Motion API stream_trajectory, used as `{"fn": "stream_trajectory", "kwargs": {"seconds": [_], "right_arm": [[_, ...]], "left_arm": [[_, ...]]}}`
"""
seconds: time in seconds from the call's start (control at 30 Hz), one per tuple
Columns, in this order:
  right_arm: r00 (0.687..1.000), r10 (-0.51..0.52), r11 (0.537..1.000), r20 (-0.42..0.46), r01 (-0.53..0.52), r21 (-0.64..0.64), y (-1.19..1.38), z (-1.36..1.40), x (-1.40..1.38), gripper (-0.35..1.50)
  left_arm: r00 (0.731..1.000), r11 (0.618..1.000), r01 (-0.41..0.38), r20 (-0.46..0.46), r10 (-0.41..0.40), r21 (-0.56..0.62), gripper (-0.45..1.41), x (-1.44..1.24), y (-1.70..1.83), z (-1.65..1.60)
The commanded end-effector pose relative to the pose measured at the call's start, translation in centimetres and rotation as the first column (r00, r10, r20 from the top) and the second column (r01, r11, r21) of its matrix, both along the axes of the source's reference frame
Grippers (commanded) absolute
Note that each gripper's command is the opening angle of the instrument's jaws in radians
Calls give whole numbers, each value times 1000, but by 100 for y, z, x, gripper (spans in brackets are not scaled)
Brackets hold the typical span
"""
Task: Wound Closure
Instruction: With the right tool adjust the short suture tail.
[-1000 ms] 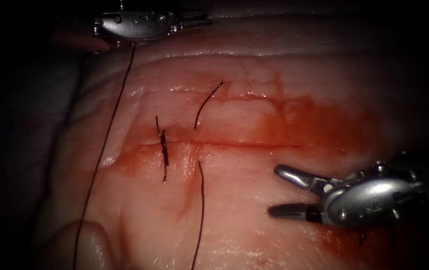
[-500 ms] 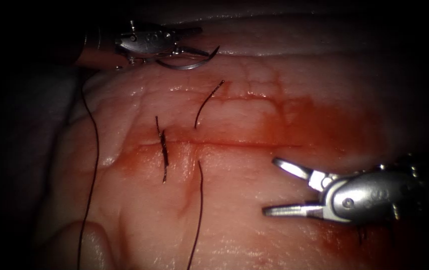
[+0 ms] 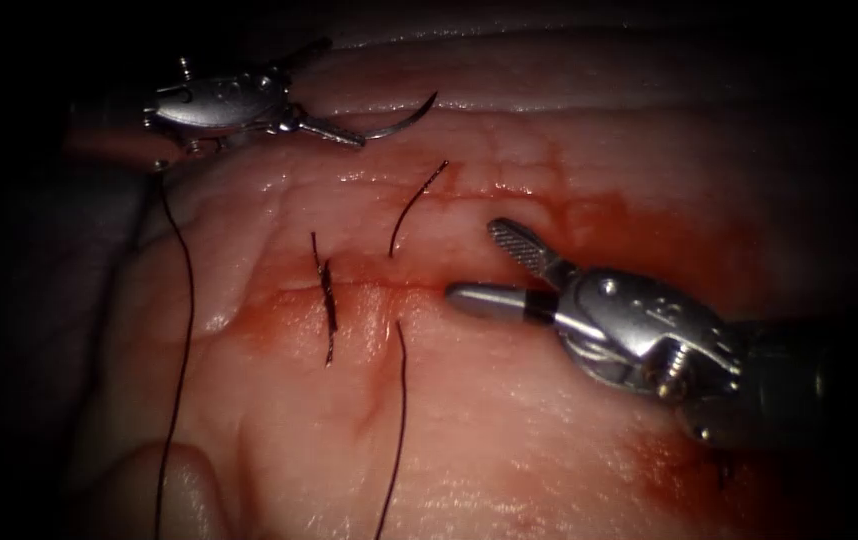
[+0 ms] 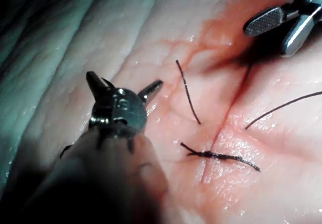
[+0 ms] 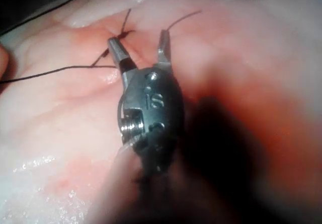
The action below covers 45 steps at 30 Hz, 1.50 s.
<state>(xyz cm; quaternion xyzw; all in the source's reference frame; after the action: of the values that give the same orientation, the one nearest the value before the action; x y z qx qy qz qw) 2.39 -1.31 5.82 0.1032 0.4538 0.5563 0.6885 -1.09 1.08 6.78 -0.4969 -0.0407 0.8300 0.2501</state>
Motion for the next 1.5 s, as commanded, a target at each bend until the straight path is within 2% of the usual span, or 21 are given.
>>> {"fn": "stream_trajectory", "kwargs": {"seconds": [0.03, 0.13, 0.17, 0.3, 0.4, 0.5, 0.67, 0.7, 0.73, 0.77, 0.8, 1.07, 1.23, 1.5], "right_arm": [[1000, 24, 999, -15, -24, 35, 8, 19, 10, 115], [999, 37, 995, -13, -35, 94, 18, 38, 15, 115], [999, 40, 992, -31, -36, 123, 21, 48, 18, 110], [998, 38, 985, -55, -28, 170, 24, 67, 29, 106], [997, 42, 982, -69, -28, 186, 28, 72, 34, 106], [996, 47, 981, -75, -32, 194, 38, 79, 47, 106], [995, 58, 979, -82, -40, 202, 45, 87, 57, 108], [995, 61, 979, -80, -44, 201, 47, 88, 60, 95], [995, 62, 979, -80, -44, 201, 47, 88, 62, 51], [995, 61, 978, -82, -43, 202, 47, 87, 63, -18], [995, 61, 979, -77, -45, 198, 47, 86, 64, -35], [995, 60, 983, -77, -46, 178, 52, 82, 64, -35], [994, 54, 995, -94, -46, 88, 64, 66, 63, -35], [998, 3, 999, -64, -6, -40, 80, 34, 63, -35]], "left_arm": [[1000, 1000, -8, 4, 8, -3, 36, -2, -5, 0], [1000, 1000, -23, 13, 23, -3, 31, 7, -29, -14], [999, 1000, -30, 27, 30, 2, 29, 10, -43, -21], [997, 999, -48, 57, 48, 4, 29, 15, -79, -34], [996, 998, -56, 70, 56, 2, 29, 15, -99, -39], [994, 998, -68, 85, 69, -13, 27, 14, -136, -48], [993, 997, -79, 88, 81, -19, 24, 14, -159, -65], [993, 997, -80, 89, 82, -20, 24, 13, -164, -72], [992, 996, -82, 92, 84, -19, 22, 12, -168, -76], [992, 996, -84, 95, 86, -19, 20, 10, -172, -82], [991, 996, -85, 97, 87, -19, 19, 8, -175, -87], [990, 996, -92, 102, 93, -19, 14, 6, -178, -91], [990, 995, -96, 99, 98, -17, 14, 5, -179, -91], [990, 995, -99, 98, 100, -17, 10, 5, -180, -90]]}}
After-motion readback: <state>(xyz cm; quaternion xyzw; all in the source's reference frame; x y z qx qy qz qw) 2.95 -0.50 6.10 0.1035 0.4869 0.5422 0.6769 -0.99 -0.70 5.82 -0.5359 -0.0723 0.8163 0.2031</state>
